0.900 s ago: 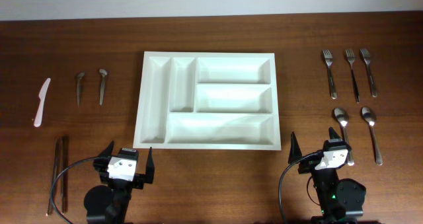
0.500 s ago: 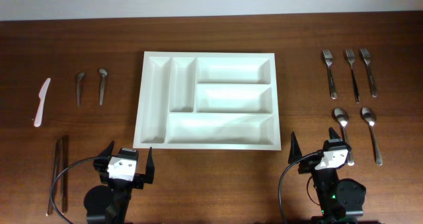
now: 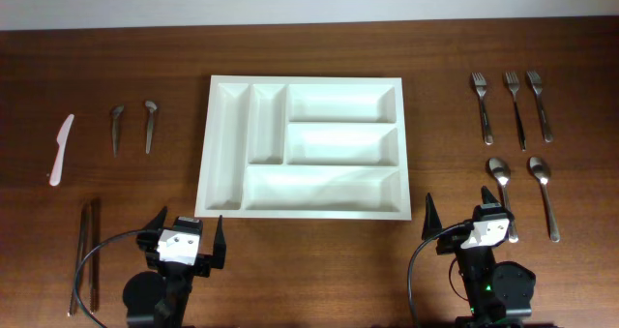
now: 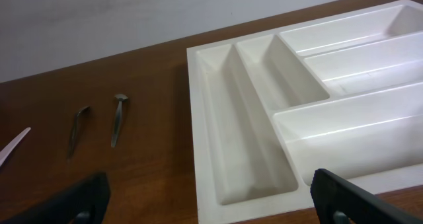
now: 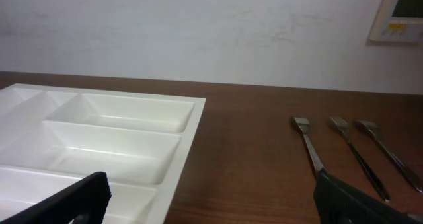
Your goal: Pack container
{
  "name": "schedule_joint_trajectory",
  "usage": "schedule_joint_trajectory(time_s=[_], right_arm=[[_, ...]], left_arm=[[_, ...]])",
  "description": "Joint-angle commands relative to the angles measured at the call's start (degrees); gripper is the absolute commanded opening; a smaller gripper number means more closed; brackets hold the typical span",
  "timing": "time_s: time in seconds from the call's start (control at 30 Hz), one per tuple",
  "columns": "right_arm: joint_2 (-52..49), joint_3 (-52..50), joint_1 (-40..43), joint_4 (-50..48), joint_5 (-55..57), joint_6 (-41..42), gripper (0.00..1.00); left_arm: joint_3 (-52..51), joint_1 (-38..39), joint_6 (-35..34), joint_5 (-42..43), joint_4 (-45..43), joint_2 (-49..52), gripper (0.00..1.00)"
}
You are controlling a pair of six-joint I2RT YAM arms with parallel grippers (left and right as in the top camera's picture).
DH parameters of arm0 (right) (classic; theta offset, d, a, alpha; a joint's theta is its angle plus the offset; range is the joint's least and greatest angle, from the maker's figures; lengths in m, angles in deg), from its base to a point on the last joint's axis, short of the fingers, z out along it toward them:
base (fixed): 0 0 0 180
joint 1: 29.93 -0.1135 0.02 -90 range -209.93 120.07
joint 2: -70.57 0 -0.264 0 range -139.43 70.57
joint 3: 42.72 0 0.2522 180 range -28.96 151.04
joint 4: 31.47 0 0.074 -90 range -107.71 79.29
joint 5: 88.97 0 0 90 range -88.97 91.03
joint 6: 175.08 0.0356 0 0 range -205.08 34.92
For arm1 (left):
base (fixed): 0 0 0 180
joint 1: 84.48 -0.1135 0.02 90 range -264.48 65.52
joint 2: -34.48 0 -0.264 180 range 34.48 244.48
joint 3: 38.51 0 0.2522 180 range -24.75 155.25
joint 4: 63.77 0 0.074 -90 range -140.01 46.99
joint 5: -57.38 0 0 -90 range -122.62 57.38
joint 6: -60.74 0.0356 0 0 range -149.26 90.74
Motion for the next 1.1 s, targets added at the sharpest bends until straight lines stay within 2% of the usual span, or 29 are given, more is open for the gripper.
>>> schedule_joint_trajectory(time_s=[0.0, 0.93, 1.07], right_arm=[[0.6, -0.3, -0.4, 0.5, 0.5, 0.3, 0.99], [0.6, -0.3, -0.4, 0.4, 0.2, 0.5, 0.99], [0.6, -0.3, -0.5, 0.3, -1.0, 5.7, 0.99]], left_arm=[[-0.4, -0.3, 0.7, -0.4, -0.3, -0.4, 0.99], [-0.4, -0.3, 0.7, -0.4, -0.3, -0.4, 0.99], [-0.4, -0.3, 0.7, -0.4, -0.3, -0.4, 0.99]])
